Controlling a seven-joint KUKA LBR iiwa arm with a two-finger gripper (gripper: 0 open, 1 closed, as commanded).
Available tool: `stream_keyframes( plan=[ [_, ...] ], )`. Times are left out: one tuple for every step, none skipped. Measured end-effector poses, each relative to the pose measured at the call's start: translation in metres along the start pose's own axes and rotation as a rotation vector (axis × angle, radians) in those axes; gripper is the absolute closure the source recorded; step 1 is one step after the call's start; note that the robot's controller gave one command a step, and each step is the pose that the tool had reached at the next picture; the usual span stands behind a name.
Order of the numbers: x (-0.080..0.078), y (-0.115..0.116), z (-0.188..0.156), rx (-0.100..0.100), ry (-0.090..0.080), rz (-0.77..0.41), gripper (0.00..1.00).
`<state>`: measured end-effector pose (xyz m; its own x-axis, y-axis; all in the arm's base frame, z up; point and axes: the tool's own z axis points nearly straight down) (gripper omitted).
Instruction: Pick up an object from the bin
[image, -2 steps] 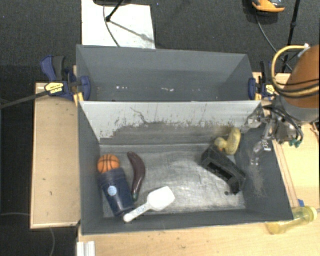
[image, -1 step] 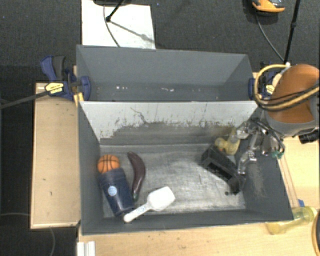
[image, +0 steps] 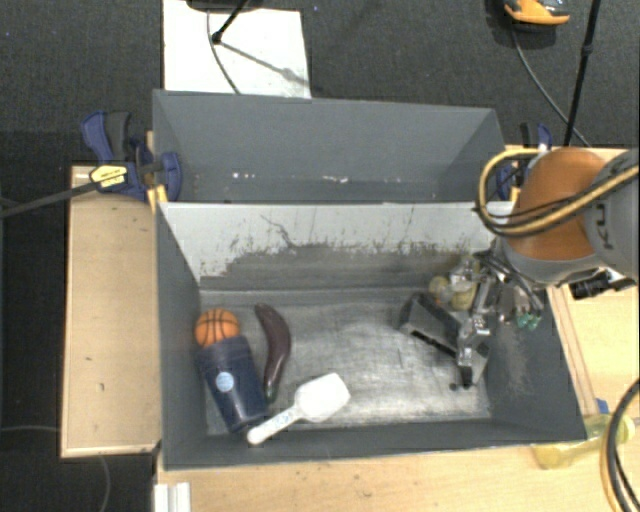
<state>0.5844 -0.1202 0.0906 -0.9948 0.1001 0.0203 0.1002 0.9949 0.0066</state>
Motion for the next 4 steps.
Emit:
stream_keyframes(
  plan=[
    [0.002, -0.001, -0.001, 0.001, 0.000, -0.001, 1.00],
    [0.002, -0.001, -0.001, 0.001, 0.000, -0.002, 1.00],
    [0.002, -0.006, -0.024, 0.008, -0.032, 0.016, 1.00],
    [-0.007, -0.003, -0.031, 0.008, -0.029, -0.062, 1.00]
  ],
)
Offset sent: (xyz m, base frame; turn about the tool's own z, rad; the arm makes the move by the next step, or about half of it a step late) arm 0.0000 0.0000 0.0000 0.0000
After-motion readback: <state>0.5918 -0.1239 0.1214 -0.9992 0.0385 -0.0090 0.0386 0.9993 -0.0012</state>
